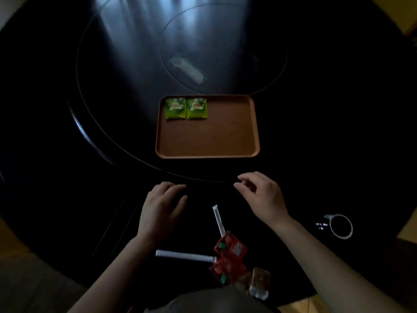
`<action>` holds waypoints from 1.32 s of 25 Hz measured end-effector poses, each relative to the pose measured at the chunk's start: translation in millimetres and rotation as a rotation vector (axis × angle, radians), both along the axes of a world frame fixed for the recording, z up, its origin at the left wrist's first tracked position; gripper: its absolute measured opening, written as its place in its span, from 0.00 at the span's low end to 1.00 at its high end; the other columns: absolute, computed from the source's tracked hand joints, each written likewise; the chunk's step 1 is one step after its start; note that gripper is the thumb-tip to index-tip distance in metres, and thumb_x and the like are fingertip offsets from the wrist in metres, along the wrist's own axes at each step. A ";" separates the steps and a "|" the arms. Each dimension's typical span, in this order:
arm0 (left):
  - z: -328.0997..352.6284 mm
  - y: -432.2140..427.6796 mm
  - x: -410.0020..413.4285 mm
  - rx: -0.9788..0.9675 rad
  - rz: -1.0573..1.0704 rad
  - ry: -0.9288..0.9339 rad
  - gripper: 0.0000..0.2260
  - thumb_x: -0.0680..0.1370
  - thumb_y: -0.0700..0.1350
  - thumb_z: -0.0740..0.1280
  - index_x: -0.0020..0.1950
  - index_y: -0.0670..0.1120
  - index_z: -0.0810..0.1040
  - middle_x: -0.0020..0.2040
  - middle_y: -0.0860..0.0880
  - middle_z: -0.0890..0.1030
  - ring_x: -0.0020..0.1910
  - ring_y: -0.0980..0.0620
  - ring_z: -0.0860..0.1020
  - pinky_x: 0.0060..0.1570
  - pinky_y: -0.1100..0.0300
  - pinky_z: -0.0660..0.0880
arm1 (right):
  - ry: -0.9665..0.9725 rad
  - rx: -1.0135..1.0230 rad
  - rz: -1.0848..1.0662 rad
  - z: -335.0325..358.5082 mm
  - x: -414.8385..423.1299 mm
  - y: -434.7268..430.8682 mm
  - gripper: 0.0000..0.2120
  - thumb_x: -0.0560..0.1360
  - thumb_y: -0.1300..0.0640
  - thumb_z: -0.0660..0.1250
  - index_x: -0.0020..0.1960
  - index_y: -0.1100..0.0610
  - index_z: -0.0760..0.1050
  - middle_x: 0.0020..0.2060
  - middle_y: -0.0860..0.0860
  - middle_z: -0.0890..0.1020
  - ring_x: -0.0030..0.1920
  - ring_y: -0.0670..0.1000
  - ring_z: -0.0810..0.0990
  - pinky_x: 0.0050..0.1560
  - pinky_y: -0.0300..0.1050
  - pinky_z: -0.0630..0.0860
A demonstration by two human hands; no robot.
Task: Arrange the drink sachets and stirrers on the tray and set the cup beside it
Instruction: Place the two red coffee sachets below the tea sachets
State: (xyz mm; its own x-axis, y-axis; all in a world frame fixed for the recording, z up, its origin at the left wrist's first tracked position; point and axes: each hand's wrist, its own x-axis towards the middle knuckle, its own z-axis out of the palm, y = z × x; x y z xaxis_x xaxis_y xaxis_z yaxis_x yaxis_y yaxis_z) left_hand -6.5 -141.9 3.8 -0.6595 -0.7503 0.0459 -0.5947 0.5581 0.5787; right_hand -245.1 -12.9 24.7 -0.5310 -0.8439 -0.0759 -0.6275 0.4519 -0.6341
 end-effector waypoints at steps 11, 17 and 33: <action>-27.7 120.2 -6.9 0.188 -0.133 -0.365 0.19 0.75 0.63 0.60 0.54 0.53 0.80 0.47 0.52 0.78 0.47 0.51 0.75 0.47 0.54 0.74 | -0.070 0.379 0.088 -31.6 55.6 130.3 0.15 0.75 0.44 0.68 0.58 0.50 0.78 0.45 0.46 0.77 0.45 0.46 0.76 0.46 0.42 0.75; -29.4 130.3 -39.4 0.373 0.127 -0.408 0.13 0.68 0.59 0.72 0.36 0.51 0.80 0.33 0.54 0.80 0.33 0.56 0.78 0.34 0.54 0.78 | -0.093 0.467 0.117 -39.5 74.5 134.7 0.23 0.69 0.38 0.70 0.58 0.48 0.72 0.46 0.43 0.73 0.49 0.45 0.73 0.49 0.41 0.73; 3.5 94.7 23.4 0.789 0.567 0.151 0.06 0.72 0.45 0.74 0.37 0.44 0.83 0.35 0.47 0.85 0.35 0.51 0.83 0.33 0.58 0.77 | -0.146 0.450 -0.011 -46.0 89.5 113.8 0.13 0.67 0.45 0.75 0.45 0.49 0.75 0.41 0.46 0.80 0.43 0.47 0.78 0.44 0.45 0.76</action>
State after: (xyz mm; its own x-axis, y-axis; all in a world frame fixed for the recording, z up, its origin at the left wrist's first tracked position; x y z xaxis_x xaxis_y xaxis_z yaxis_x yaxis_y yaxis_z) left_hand 16.9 -47.2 7.3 -0.2203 -0.8056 -0.5500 -0.5442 -0.3664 0.7547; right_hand -155.6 100.9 -21.3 -0.4960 -0.7047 -0.5073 -0.5403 0.7078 -0.4549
